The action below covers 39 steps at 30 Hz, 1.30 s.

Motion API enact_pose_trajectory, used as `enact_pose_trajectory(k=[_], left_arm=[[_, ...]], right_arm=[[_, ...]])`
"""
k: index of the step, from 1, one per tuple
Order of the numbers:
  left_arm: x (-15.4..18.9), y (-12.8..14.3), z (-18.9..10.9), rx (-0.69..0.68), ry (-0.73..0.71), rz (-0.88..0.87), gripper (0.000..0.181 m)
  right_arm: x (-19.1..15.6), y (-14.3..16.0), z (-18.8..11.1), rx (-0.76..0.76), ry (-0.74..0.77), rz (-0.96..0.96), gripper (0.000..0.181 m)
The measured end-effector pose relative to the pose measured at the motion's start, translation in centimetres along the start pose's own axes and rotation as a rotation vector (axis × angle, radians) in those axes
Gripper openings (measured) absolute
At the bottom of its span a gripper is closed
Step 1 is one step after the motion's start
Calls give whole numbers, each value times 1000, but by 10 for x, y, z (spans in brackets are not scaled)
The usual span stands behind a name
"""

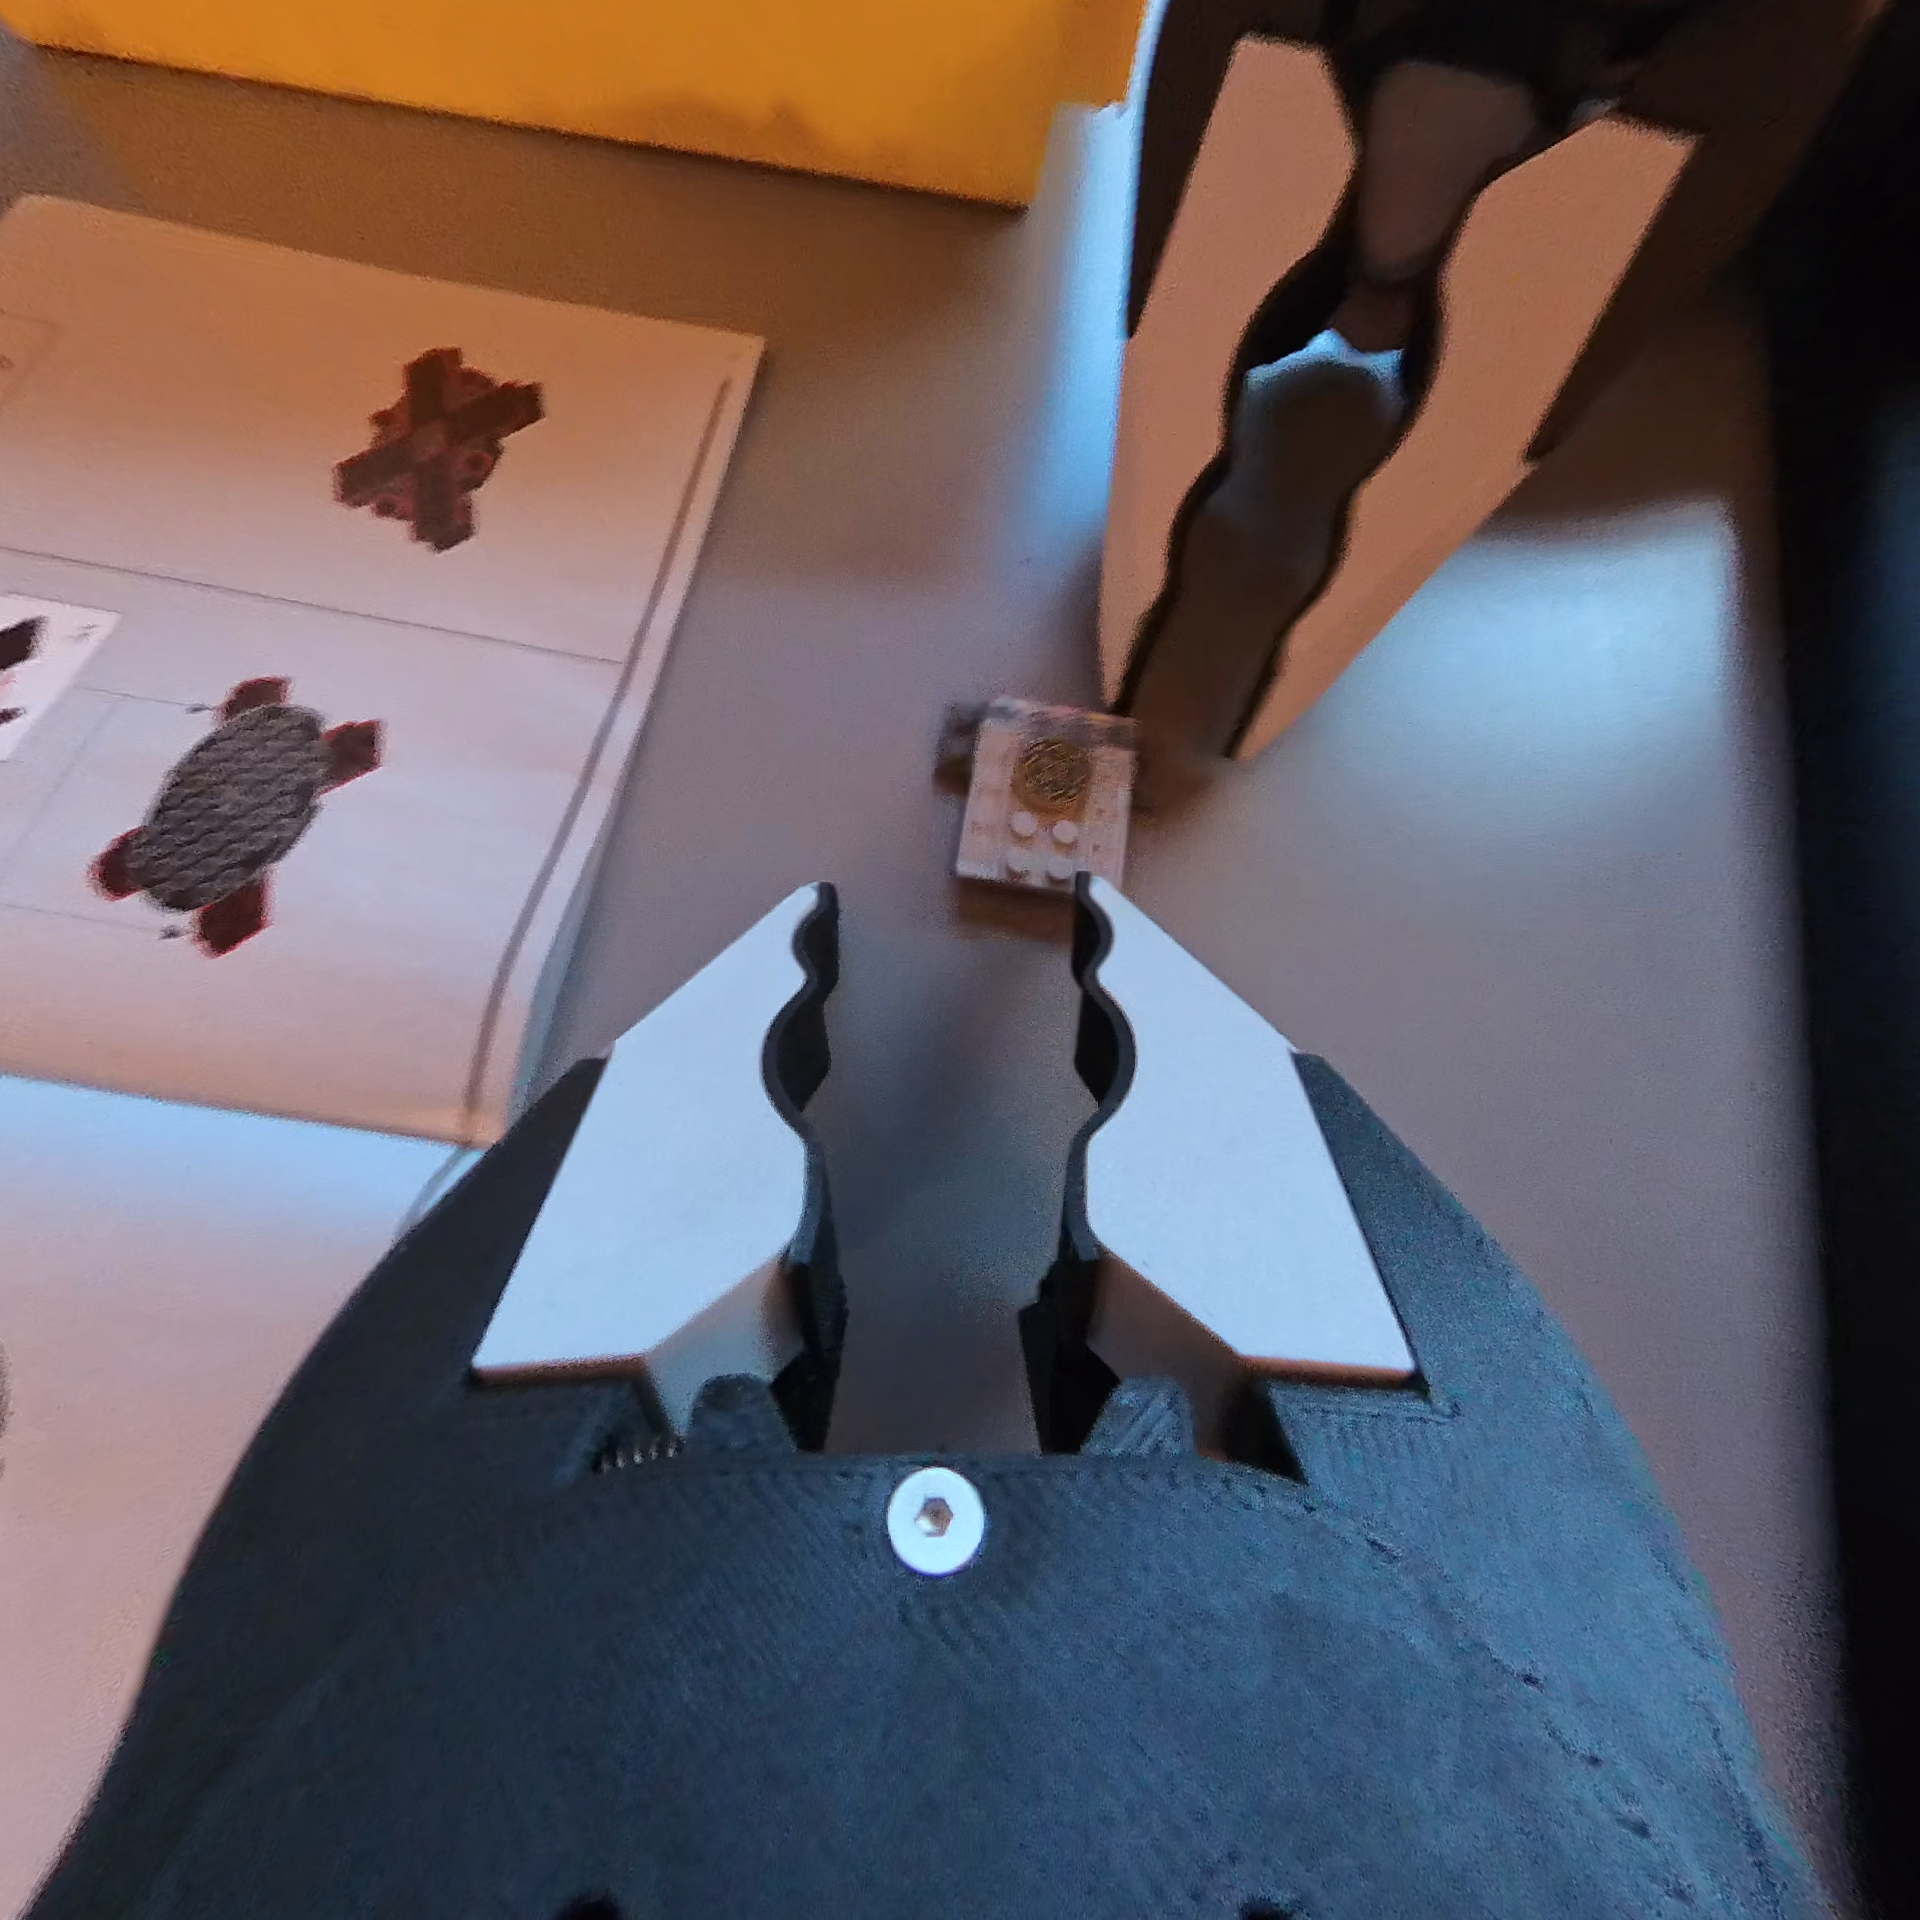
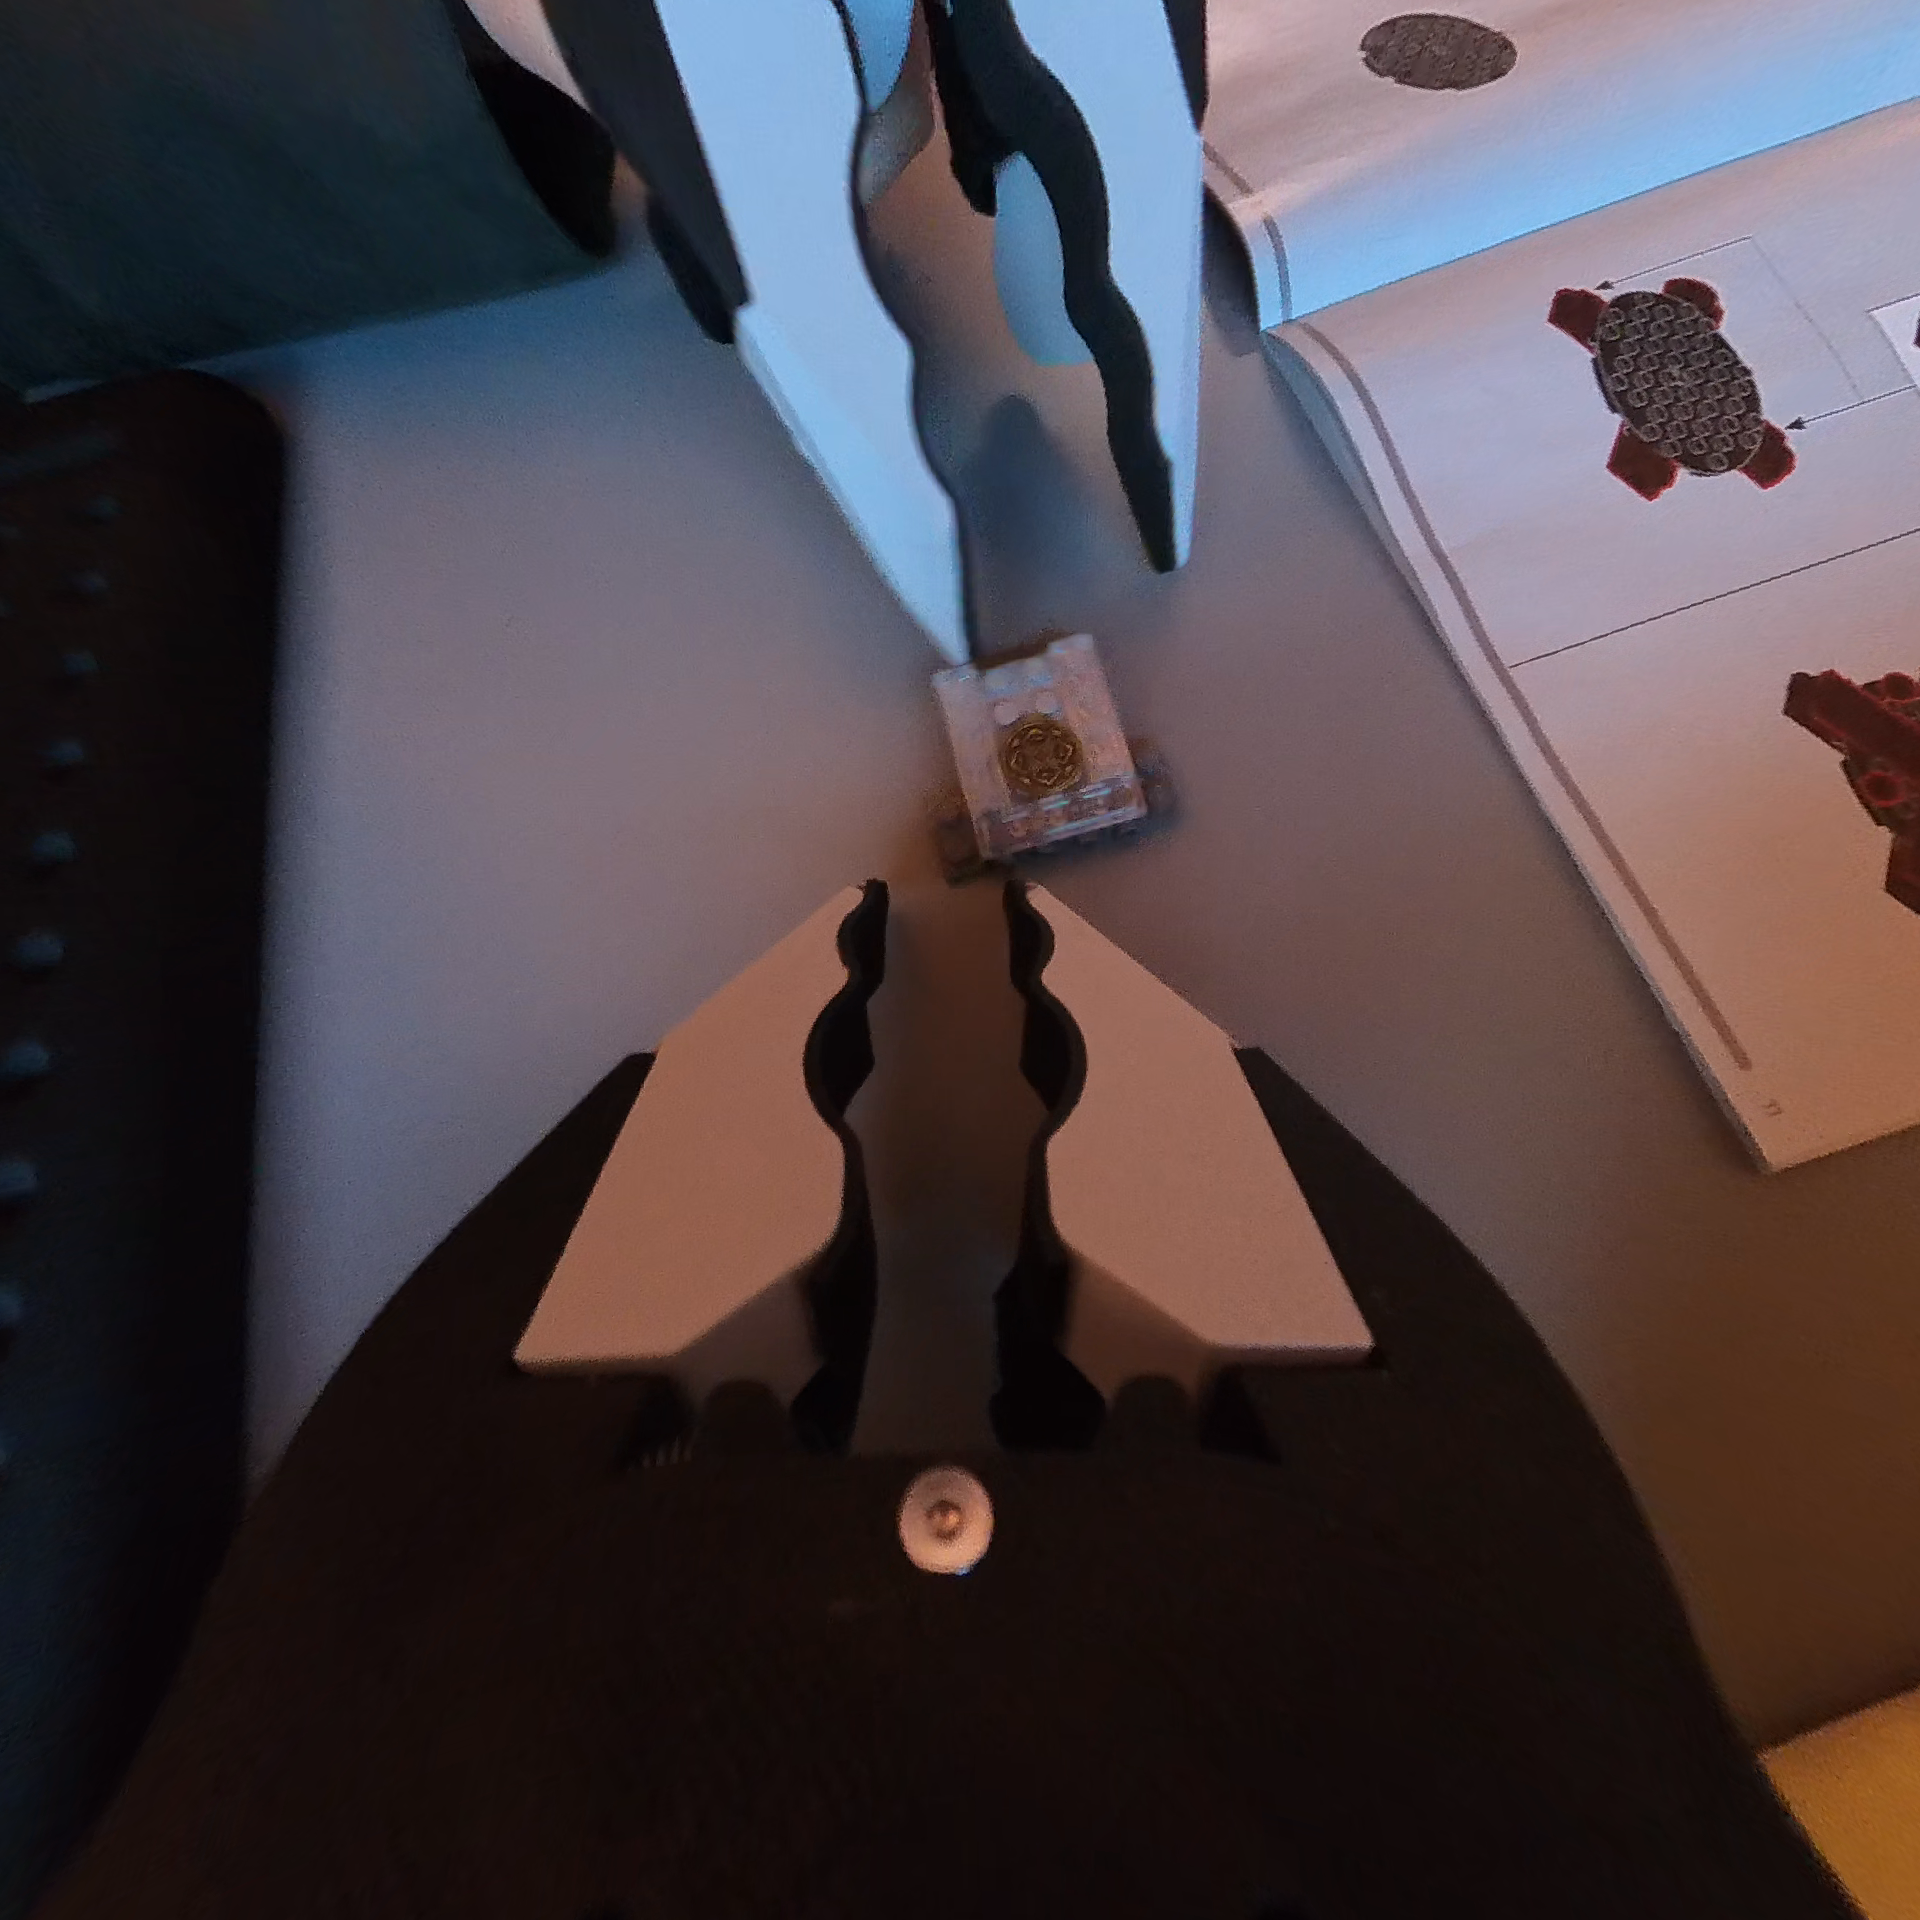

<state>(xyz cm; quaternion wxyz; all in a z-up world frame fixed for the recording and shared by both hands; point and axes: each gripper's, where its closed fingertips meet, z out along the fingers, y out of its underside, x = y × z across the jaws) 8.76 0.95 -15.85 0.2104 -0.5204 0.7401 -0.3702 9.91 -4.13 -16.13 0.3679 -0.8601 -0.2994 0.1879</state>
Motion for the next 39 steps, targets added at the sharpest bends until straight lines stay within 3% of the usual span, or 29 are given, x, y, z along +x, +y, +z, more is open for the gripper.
enact_pose_trajectory(k=[2, 6, 10, 13, 20, 23, 28, 33, 36, 38, 39], left_arm=[[11, -4, 2, 15, 64, -8, 54], [17, -1, 10, -12, 35, 69, 63], [26, -5, 14, -14, 53, 65, 59], [20, -6, 18, -18, -11, 84, 44], [18, -10, 18, -32, -112, 255, 35], [22, -23, 13, 33, -113, 264, 34], [21, -49, -2, 182, -153, 248, 34], [19, -55, -5, 207, -203, 275, 34], [19, -60, -9, 238, -219, 270, 34], [20, -64, -11, 254, -225, 274, 34], [21, -64, -11, 255, -223, 276, 34]], right_arm=[[2, 1, -1, -3, 9, -8, 21], [9, 2, -2, 1, 38, -17, 22], [9, -1, -1, 23, 28, 2, 22], [4, -2, 2, 28, -7, 9, 18], [2, -4, -1, 57, -40, 9, 20], [12, -18, -13, 159, -26, 82, 31], [19, -44, -35, 371, -157, 355, 36], [19, -38, -32, 355, -218, 456, 46], [13, -37, -27, 334, -247, 465, 34], [5, -43, -31, 365, -307, 465, 11], [4, -44, -33, 366, -321, 477, 10]])
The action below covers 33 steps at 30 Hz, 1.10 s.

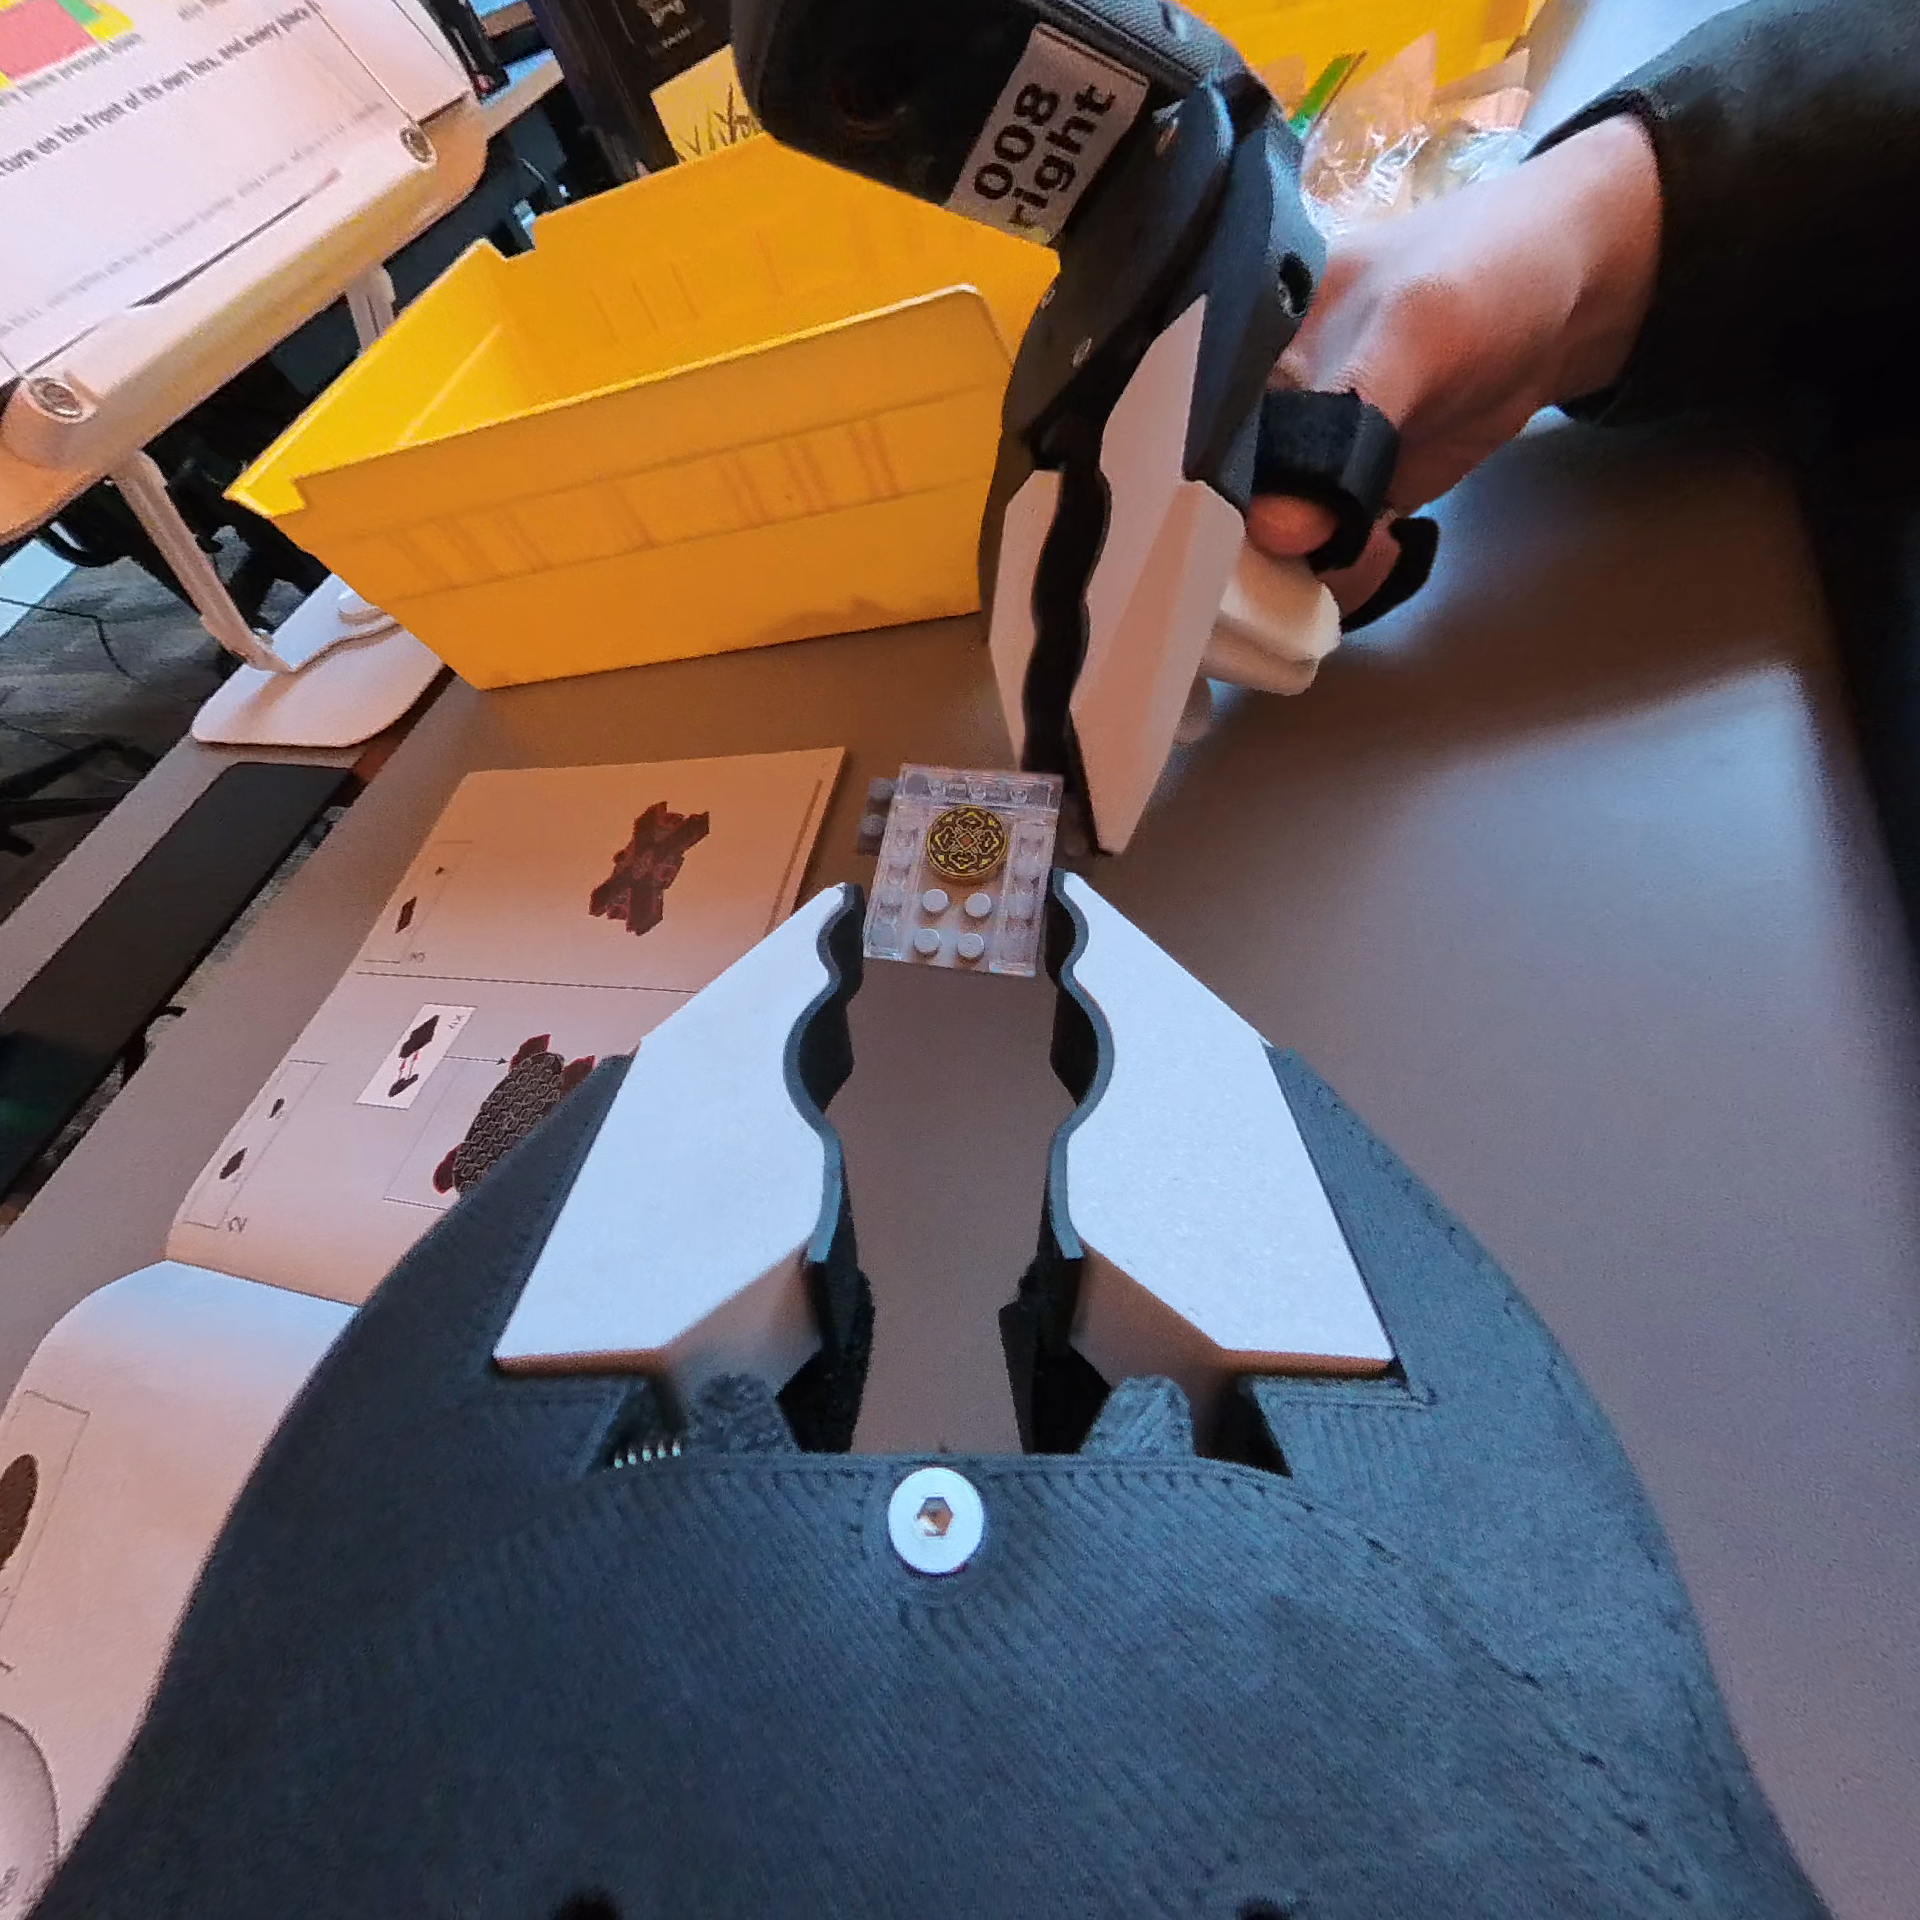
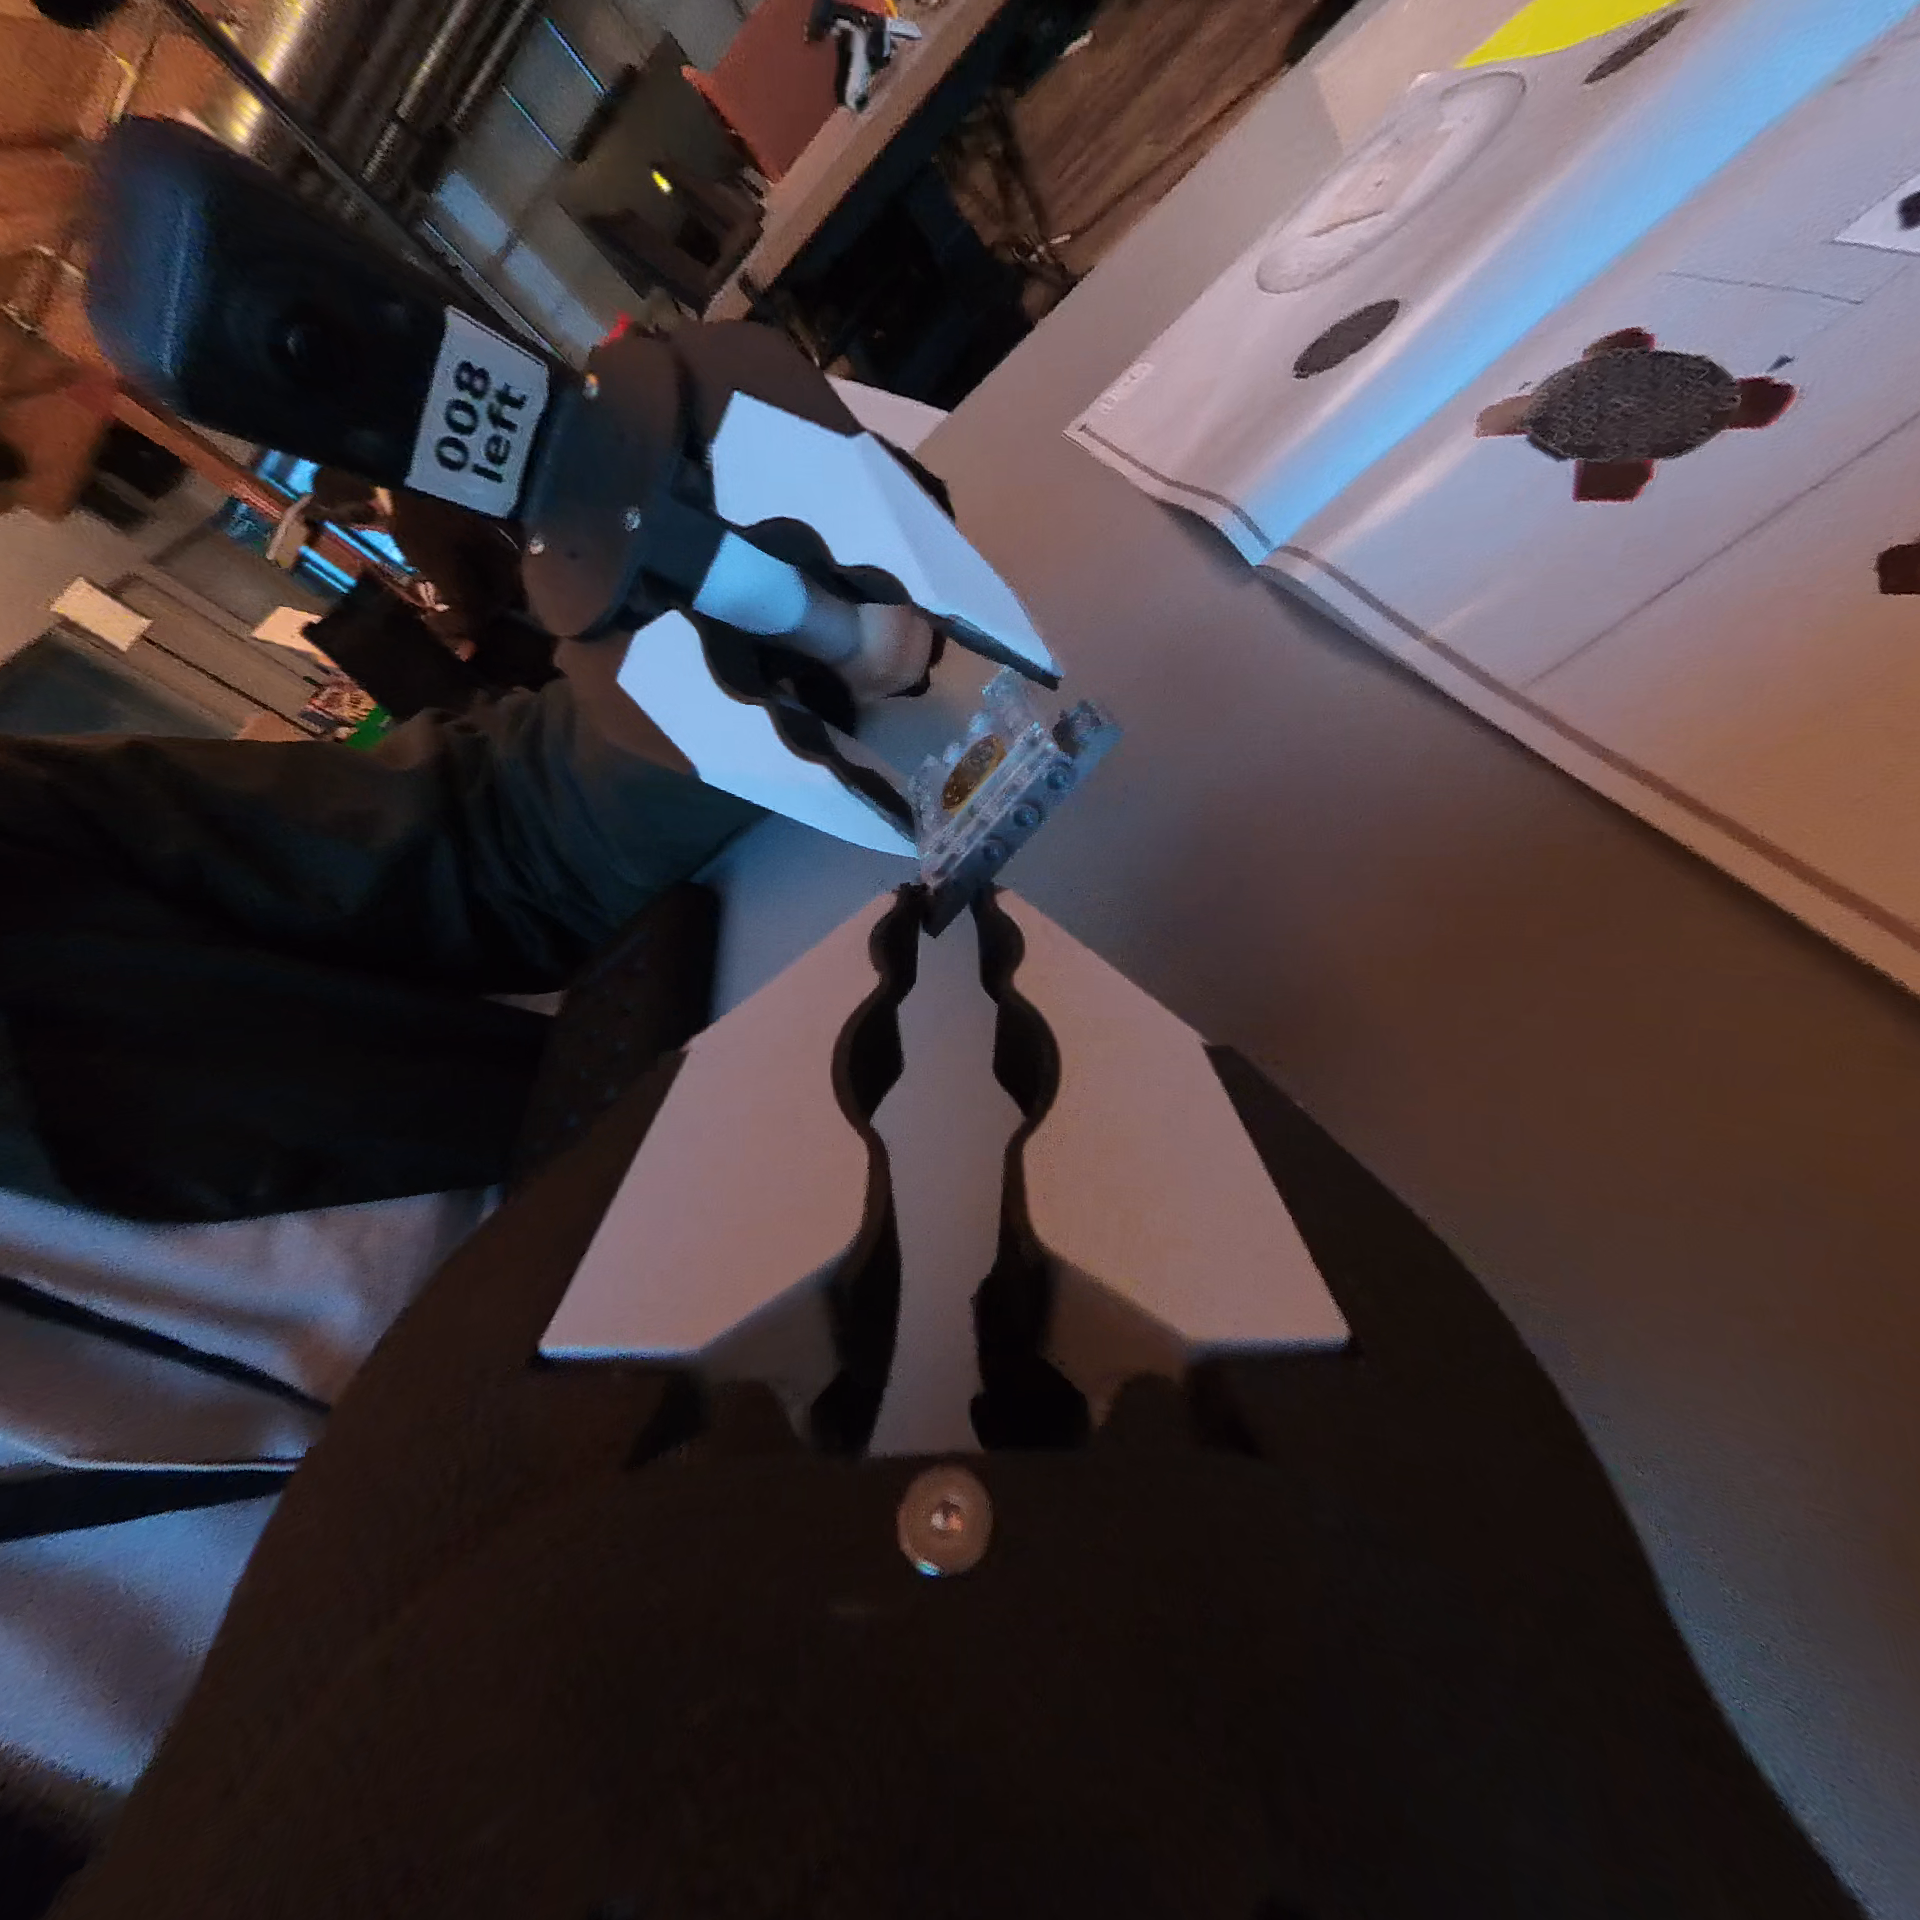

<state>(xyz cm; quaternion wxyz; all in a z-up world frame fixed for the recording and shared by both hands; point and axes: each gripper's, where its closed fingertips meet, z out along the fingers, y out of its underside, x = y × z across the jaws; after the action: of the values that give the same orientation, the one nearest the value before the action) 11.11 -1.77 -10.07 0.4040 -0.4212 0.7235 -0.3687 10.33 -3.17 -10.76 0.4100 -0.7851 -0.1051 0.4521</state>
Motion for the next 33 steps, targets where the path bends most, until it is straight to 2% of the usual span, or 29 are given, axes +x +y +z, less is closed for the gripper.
enact_pose_trajectory(k=[6, 12, 17, 23, 30, 33], left_arm=[[3, 1, 0, 13, 4, 44, 34], [0, 2, 0, -27, -77, 149, 33], [-5, 3, 1, -61, -118, 154, 33], [-3, 2, 2, -67, -78, 84, 32], [3, 9, 6, -64, 24, -41, 32], [5, 0, 0, -5, 88, -132, 32]], right_arm=[[-4, 3, 0, -19, -22, 30, 8], [-2, 0, 0, 8, -20, 83, 6], [3, -3, 0, 39, 5, 118, 4], [2, -3, -3, -26, 98, -54, 4], [4, 5, -3, -90, 138, -137, 4], [37, 16, -16, -182, 341, -264, 3]])
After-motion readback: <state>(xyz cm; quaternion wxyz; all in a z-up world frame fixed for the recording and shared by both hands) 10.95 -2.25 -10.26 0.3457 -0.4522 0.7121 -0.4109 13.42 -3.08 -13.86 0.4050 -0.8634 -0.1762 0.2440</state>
